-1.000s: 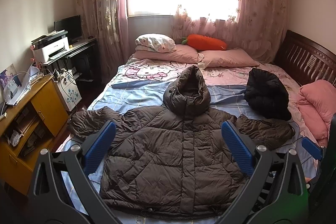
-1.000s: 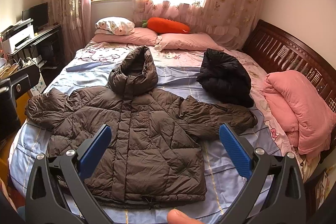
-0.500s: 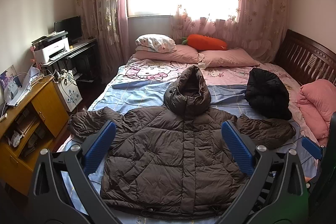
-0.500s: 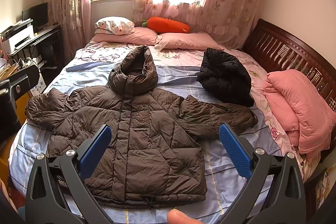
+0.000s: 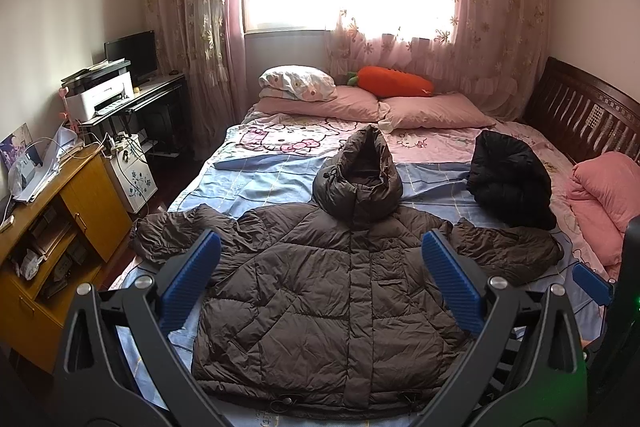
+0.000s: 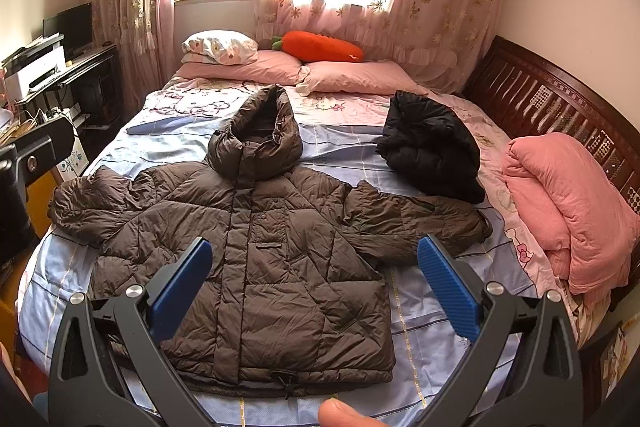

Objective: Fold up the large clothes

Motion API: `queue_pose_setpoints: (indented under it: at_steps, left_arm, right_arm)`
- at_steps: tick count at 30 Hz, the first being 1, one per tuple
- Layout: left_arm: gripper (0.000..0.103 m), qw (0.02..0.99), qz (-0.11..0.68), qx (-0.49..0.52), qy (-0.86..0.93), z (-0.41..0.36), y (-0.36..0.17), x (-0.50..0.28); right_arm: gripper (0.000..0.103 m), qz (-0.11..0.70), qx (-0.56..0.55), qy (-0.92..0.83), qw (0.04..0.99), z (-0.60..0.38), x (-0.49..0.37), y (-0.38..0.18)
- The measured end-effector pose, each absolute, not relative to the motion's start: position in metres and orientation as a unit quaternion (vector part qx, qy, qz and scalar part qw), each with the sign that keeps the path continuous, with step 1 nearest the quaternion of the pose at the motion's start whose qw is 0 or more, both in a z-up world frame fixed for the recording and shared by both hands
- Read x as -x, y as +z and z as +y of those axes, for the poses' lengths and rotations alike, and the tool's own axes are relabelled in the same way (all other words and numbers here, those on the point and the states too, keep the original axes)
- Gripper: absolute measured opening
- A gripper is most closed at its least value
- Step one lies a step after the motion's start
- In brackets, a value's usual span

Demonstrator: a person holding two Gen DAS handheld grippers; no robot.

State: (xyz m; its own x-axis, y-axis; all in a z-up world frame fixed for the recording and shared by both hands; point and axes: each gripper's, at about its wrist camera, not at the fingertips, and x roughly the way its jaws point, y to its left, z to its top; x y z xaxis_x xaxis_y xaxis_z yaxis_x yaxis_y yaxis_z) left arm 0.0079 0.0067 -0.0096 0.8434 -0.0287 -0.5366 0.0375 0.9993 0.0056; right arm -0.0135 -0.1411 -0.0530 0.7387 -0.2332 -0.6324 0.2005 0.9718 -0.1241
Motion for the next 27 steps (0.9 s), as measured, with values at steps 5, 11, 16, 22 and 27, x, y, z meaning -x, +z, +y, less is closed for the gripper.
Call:
queue_pose_setpoints:
  at_steps: [5, 11, 16, 22, 27]
  left_arm:
    - [0.101, 0.96, 0.278, -0.009, -0.017, 0.002, -0.008, -0.003]
    - [0.101, 0.96, 0.279, -0.008, -0.018, 0.003, -0.009, -0.003]
    - [0.101, 0.96, 0.281, -0.01, -0.018, 0.002, -0.012, -0.003]
    - [0.101, 0.957, 0.291, -0.008, -0.012, 0.001, -0.022, -0.011]
    - [0.101, 0.947, 0.318, 0.022, -0.048, -0.01, -0.048, -0.04]
  right_arm:
    - [0.102, 0.343, 0.024, -0.116, 0.932, -0.14, 0.014, -0.054]
    - [0.102, 0.344, 0.024, -0.115, 0.932, -0.139, 0.013, -0.056]
    - [0.102, 0.346, 0.024, -0.113, 0.931, -0.138, 0.013, -0.06]
    - [0.102, 0.344, 0.034, -0.109, 0.932, -0.143, 0.007, -0.062]
    - [0.102, 0.364, 0.007, -0.073, 0.928, -0.205, -0.033, -0.081]
